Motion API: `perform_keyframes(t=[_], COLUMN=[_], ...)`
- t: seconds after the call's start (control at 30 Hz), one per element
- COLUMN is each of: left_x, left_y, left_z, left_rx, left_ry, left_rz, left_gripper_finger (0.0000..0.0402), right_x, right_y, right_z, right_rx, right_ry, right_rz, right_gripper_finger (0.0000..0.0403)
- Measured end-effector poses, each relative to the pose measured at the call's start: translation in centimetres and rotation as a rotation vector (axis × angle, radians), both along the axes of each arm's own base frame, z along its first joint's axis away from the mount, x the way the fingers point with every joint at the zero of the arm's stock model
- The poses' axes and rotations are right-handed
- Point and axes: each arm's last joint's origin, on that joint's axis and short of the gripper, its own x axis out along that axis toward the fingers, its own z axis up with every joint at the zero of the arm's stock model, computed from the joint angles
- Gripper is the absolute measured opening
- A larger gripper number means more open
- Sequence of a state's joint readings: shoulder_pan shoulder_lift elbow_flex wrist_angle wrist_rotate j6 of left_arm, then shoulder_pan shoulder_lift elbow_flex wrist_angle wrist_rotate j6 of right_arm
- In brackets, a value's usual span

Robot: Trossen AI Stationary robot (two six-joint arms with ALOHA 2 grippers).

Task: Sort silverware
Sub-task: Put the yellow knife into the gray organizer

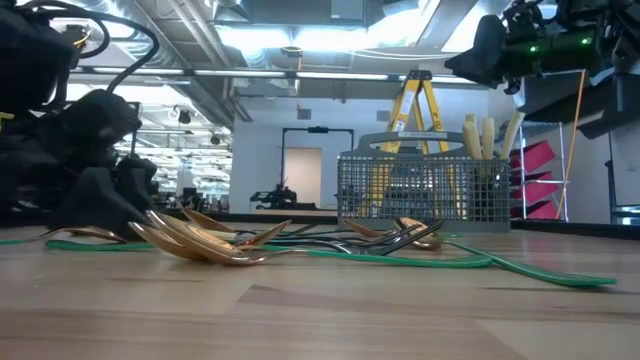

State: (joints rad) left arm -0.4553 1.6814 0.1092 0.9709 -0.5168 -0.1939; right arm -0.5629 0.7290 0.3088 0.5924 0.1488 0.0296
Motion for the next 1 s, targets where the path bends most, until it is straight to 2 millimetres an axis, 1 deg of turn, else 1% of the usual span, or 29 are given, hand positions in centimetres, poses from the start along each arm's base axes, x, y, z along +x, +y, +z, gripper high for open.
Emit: perform_keyframes(t=[0.17, 0.3, 0.37, 0.53, 0.8, 1.0], left_x=[0.42, 0.48, 0.49, 0.48, 0.47, 0.76], left_y=[-0.09, 0.15, 0.15, 0.16, 0.18, 0.02], left_z=[-0.38, -0.85, -0.97, -0.99, -0.99, -0.39], left_rx=[0.011, -0.018, -0.019, -0.018, -0.033, -0.033], left_ry=[-0.018, -0.008, -0.005, -0.003, -0.009, -0.077], left_rz=[0.014, 0.046, 0.048, 0.047, 0.058, 0.027], left_gripper_finger=[0.0118, 0.0116, 0.0105, 0.006, 0.006, 0.006], right_x=[0.02, 0.03, 0.03, 0.03, 0.03, 0.05], right_y=[-0.01, -0.02, -0.02, -0.02, -0.01, 0.02], right_z=[-0.11, -0.19, -0.2, -0.2, -0.19, -0.13], right_rx=[0.006, 0.011, 0.011, 0.02, 0.05, 0.083], right_ry=[0.01, 0.017, 0.018, 0.009, -0.017, -0.054], right_rz=[0.0, 0.0, 0.0, 0.002, 0.009, 0.03], right_gripper_finger=[0.0154, 0.0154, 0.0154, 0.0154, 0.0154, 0.0154])
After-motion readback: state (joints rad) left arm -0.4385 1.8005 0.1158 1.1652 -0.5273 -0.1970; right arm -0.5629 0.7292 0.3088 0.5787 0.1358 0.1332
